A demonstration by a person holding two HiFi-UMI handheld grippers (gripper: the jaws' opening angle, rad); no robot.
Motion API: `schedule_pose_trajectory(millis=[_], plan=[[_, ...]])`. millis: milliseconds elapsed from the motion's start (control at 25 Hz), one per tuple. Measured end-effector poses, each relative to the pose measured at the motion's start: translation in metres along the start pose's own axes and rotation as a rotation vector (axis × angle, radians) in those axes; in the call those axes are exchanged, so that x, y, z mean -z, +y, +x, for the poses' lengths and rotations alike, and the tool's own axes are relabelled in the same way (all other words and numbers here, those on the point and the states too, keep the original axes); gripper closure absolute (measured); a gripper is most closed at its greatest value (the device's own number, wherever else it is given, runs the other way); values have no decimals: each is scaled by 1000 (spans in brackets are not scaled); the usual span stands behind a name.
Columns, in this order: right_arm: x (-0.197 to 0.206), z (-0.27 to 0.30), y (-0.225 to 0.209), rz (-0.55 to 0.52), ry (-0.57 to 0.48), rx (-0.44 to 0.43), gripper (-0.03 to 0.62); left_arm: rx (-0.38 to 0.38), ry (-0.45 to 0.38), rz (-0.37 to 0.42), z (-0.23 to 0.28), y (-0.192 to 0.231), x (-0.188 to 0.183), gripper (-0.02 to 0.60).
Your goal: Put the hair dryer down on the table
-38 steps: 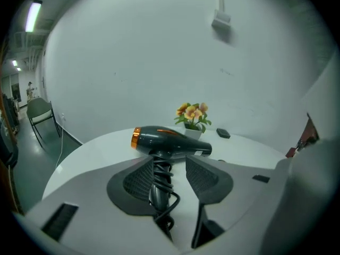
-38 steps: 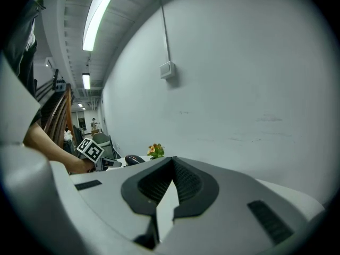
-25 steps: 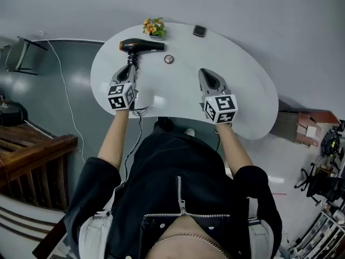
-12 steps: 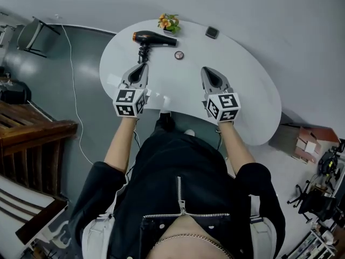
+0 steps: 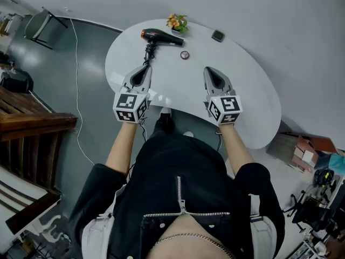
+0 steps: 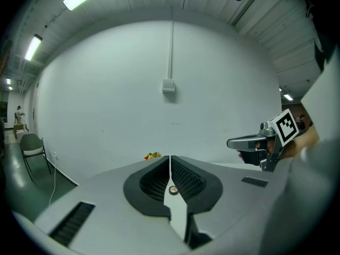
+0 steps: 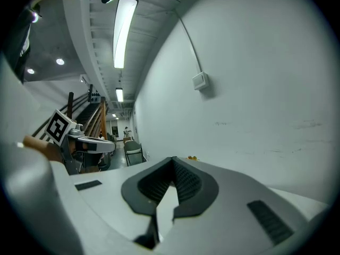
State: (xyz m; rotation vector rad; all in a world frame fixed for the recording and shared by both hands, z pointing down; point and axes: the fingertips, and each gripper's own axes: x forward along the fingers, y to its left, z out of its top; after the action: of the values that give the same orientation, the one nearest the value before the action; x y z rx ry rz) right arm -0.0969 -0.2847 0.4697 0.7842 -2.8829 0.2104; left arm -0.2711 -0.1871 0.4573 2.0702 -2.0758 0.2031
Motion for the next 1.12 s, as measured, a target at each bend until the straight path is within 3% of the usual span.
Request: schedule_pose_trajectory(millis=[1120], plan=[[10, -21, 13, -27, 23, -14, 591, 9, 40, -28, -9, -14, 28, 554]])
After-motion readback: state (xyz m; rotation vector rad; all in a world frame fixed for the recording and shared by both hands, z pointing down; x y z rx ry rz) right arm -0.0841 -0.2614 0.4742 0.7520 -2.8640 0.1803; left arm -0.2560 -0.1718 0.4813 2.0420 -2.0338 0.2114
